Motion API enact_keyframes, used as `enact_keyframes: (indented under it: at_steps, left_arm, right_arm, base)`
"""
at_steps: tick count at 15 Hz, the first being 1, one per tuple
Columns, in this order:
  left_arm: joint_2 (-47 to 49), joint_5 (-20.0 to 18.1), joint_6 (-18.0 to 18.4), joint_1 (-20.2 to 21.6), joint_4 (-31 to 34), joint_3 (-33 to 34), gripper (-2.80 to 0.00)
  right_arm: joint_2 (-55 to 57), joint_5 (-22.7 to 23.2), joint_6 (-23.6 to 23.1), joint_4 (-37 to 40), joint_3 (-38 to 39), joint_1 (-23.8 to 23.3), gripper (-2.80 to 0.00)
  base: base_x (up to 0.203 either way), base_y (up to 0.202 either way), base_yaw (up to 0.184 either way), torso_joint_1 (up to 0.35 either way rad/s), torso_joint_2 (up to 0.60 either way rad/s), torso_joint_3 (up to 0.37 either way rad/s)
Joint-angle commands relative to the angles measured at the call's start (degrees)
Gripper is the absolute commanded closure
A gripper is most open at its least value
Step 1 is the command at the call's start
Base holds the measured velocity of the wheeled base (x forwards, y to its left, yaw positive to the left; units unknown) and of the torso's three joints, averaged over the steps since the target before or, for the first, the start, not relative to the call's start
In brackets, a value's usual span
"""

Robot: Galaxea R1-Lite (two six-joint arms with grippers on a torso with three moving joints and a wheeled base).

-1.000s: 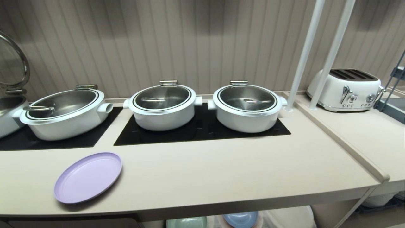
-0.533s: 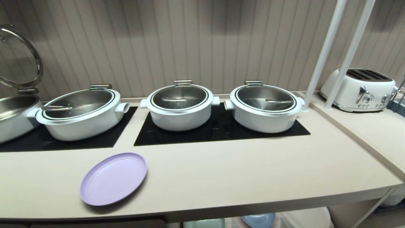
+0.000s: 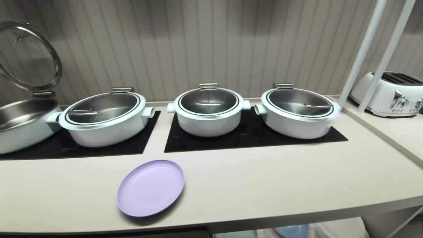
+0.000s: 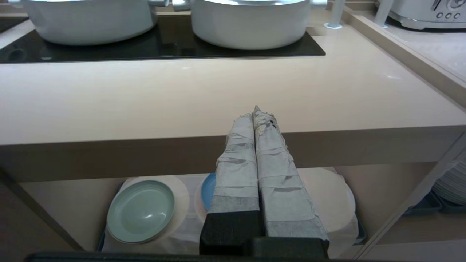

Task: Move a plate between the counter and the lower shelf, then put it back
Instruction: Pick up the plate

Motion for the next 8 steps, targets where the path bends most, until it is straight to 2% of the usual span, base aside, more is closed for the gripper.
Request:
enact_keyframes:
  at_steps: [1, 8]
  left_arm:
    - [0.0, 0.0, 0.0, 0.1, 0.0, 0.0, 0.00]
    - [0.0, 0.0, 0.0, 0.1, 0.0, 0.0, 0.00]
  right_arm:
    - [0.0, 0.0, 0.0, 0.0, 0.0, 0.0, 0.00]
    - [0.0, 0.0, 0.0, 0.0, 0.0, 0.0, 0.00]
  base:
    - [0.000, 0.092, -0.009, 0.010, 0.00, 0.007]
    - [0.000, 0.000, 0.000, 0.000, 0.00, 0.000]
